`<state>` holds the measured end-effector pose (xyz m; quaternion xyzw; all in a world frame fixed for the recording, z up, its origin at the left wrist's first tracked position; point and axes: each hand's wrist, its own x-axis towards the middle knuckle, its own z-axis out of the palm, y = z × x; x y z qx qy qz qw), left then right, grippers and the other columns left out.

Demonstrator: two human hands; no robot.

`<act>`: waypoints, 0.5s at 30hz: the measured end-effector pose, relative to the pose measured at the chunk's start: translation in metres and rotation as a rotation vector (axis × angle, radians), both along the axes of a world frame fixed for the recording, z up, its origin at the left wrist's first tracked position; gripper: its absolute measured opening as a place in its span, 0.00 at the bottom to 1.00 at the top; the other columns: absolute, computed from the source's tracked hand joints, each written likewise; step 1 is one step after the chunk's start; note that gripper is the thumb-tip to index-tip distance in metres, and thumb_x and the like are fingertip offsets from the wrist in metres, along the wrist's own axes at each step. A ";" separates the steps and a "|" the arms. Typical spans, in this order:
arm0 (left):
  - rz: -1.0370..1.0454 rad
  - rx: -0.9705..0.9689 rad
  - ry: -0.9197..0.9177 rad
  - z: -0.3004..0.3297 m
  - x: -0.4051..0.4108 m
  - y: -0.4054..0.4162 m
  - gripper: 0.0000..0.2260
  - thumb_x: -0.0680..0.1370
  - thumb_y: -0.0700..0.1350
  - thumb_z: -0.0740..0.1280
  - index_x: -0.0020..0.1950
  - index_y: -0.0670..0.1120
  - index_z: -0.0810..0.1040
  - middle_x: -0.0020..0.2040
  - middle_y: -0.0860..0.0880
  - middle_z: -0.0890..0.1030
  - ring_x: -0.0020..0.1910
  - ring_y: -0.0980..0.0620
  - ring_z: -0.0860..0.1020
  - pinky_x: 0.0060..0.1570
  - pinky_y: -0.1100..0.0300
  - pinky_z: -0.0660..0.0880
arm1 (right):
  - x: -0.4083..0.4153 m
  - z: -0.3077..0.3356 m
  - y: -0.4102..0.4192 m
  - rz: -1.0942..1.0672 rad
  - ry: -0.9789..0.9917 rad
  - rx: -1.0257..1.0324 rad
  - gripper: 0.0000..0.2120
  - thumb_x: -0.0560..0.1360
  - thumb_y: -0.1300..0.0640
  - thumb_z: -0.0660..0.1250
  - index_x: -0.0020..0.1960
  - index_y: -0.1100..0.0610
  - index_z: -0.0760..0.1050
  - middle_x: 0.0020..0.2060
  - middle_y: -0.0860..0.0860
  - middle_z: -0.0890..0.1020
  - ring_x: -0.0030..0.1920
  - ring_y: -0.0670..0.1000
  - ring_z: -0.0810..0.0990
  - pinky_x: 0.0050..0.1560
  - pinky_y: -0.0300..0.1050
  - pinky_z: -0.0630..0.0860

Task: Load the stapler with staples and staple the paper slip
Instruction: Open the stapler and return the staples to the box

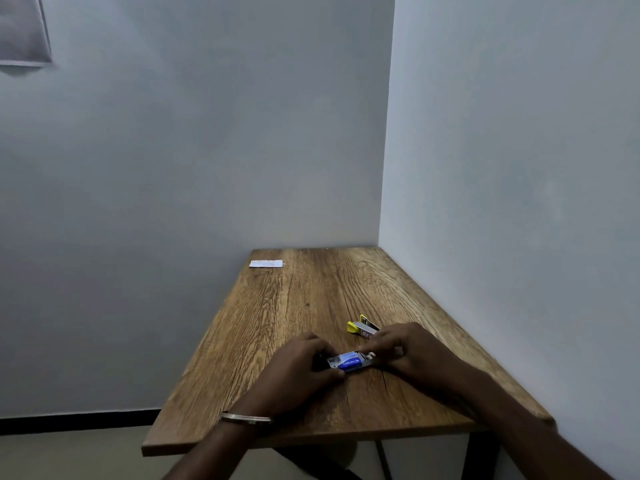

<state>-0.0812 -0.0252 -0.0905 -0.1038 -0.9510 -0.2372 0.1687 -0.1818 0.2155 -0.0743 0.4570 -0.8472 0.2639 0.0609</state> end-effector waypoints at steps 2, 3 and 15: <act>-0.001 0.002 0.004 0.000 0.000 0.000 0.14 0.73 0.59 0.70 0.57 0.56 0.79 0.52 0.61 0.75 0.49 0.61 0.74 0.49 0.63 0.76 | 0.000 0.000 0.000 -0.003 0.011 -0.004 0.17 0.75 0.51 0.73 0.61 0.37 0.80 0.52 0.38 0.84 0.52 0.36 0.80 0.47 0.30 0.76; 0.000 0.001 0.007 0.000 0.000 0.000 0.14 0.73 0.59 0.70 0.57 0.56 0.79 0.52 0.60 0.75 0.49 0.61 0.74 0.49 0.63 0.76 | 0.000 0.000 0.000 -0.002 0.018 0.001 0.17 0.74 0.51 0.73 0.61 0.37 0.80 0.52 0.38 0.84 0.52 0.36 0.80 0.47 0.30 0.75; -0.004 0.002 0.017 -0.003 -0.001 -0.001 0.14 0.73 0.59 0.69 0.56 0.57 0.79 0.51 0.61 0.75 0.48 0.62 0.74 0.45 0.66 0.73 | 0.000 0.001 -0.007 -0.049 0.017 0.002 0.20 0.72 0.51 0.76 0.62 0.37 0.79 0.51 0.35 0.83 0.50 0.33 0.78 0.45 0.28 0.70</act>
